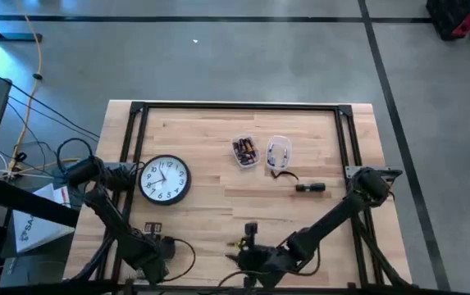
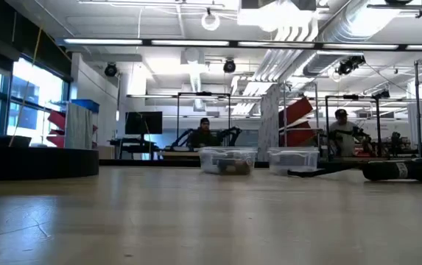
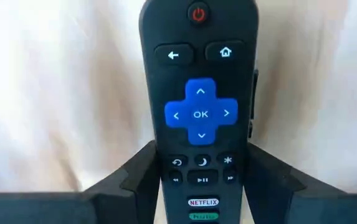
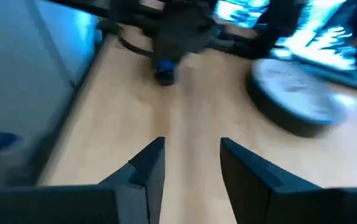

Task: Insert battery
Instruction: Open the battery cover of the black remote

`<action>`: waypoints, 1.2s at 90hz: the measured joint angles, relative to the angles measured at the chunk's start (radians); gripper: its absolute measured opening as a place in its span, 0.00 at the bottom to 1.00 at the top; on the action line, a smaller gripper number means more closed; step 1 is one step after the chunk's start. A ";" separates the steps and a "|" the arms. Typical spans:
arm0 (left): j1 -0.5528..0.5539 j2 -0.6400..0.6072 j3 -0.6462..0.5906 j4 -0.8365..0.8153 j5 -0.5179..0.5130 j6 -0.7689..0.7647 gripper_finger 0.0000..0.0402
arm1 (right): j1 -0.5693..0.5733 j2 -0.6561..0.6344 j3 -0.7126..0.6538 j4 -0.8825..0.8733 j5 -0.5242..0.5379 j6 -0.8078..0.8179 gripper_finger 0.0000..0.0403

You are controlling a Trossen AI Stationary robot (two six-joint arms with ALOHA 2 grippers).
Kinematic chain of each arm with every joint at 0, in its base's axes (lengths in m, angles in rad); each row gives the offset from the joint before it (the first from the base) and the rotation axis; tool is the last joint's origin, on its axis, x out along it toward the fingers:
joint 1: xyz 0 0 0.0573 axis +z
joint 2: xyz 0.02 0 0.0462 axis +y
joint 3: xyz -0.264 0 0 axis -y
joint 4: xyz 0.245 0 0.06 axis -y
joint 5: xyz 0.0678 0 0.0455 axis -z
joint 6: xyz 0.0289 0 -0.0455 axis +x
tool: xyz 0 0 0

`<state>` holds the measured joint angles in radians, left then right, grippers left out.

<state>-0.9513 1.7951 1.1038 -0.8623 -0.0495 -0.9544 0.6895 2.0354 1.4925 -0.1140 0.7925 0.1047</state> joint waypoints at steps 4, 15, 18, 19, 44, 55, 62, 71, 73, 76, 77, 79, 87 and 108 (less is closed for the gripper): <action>0.008 -0.028 0.021 0.013 -0.093 -0.008 0.39 | 0.007 -0.028 -0.012 -0.036 0.070 0.000 0.29; 0.020 -0.104 0.038 0.091 -0.388 0.026 0.39 | 0.016 -0.097 -0.096 -0.043 0.153 0.024 0.29; 0.026 -0.123 0.035 0.123 -0.467 0.054 0.39 | 0.012 -0.112 -0.129 -0.013 0.140 0.026 0.29; 0.028 -0.128 0.034 0.134 -0.491 0.064 0.39 | 0.011 -0.117 -0.142 0.002 0.134 0.026 0.29; 0.131 -0.137 0.033 0.542 -0.799 0.428 0.39 | -0.056 -0.147 -0.405 0.688 -0.146 -0.159 0.29; 0.173 -0.124 0.033 0.725 -0.799 0.592 0.39 | -0.072 -0.147 -0.418 0.809 -0.187 -0.262 0.29; 0.186 -0.127 0.033 0.804 -0.803 0.660 0.39 | -0.071 -0.147 -0.390 0.819 -0.176 -0.321 0.29; 0.186 -0.128 0.033 0.872 -0.806 0.735 0.39 | -0.067 -0.149 -0.352 0.809 -0.153 -0.342 0.29; 0.186 -0.128 0.033 0.886 -0.811 0.752 0.39 | -0.067 -0.150 -0.343 0.803 -0.146 -0.349 0.29; 0.188 -0.128 0.033 0.906 -0.818 0.776 0.39 | -0.065 -0.152 -0.331 0.798 -0.135 -0.359 0.29; 0.188 -0.128 0.033 0.914 -0.821 0.783 0.39 | -0.064 -0.152 -0.327 0.798 -0.131 -0.364 0.29; 0.189 -0.129 0.033 0.929 -0.822 0.798 0.39 | -0.061 -0.153 -0.320 0.798 -0.127 -0.369 0.29; 0.190 -0.130 0.033 0.973 -0.829 0.853 0.39 | -0.056 -0.154 -0.297 0.795 -0.125 -0.374 0.29; 0.196 -0.129 0.034 1.026 -0.838 0.948 0.39 | -0.047 -0.198 -0.253 0.638 -0.120 -0.340 0.34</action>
<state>-0.7555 1.6665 1.1374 0.1637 -0.8879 -0.0059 0.6428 1.8377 1.2395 0.5239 0.6726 -0.2358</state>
